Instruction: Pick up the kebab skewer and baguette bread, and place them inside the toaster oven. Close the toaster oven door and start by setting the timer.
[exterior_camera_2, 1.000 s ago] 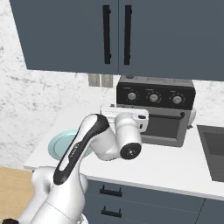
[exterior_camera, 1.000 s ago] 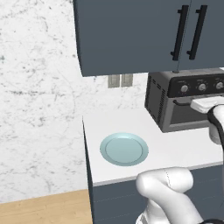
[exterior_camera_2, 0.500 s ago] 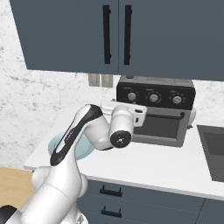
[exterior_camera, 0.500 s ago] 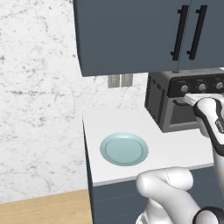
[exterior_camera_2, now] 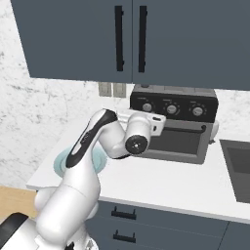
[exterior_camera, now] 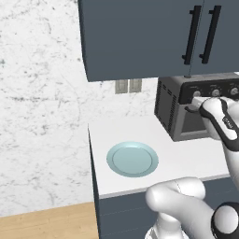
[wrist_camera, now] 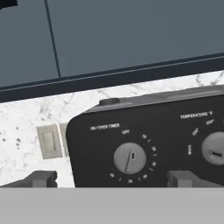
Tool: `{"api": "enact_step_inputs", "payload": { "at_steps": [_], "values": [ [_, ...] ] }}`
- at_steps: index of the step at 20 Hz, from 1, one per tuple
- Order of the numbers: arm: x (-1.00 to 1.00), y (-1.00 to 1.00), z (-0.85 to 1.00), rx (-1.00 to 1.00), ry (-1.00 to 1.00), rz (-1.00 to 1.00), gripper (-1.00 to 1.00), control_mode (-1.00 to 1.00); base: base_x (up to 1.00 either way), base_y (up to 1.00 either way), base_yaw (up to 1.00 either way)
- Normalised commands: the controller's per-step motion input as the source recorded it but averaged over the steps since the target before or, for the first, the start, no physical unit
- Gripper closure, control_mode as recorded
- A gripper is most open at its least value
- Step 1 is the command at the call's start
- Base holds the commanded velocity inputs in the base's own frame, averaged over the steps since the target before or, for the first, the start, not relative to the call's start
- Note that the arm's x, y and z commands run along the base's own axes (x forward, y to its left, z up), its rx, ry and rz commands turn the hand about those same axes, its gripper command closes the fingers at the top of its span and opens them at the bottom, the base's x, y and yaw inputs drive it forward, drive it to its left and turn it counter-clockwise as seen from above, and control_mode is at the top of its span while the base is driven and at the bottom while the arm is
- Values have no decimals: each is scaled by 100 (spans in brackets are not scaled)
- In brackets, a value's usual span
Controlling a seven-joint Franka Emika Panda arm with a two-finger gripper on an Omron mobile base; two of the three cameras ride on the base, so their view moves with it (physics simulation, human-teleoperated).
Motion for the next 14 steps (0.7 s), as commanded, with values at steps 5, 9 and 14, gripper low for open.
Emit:
{"api": "enact_step_inputs", "payload": {
  "at_steps": [5, 9, 14],
  "values": [
    [29, -19, -6, 0, 2, 0, -100, -100, 0, 0, 0],
    [18, 0, -7, 0, 5, 0, -100, -100, 0, 0, 0],
    [18, 0, -5, 0, 4, 0, -100, -100, 0, 0, 0]
  ]
}}
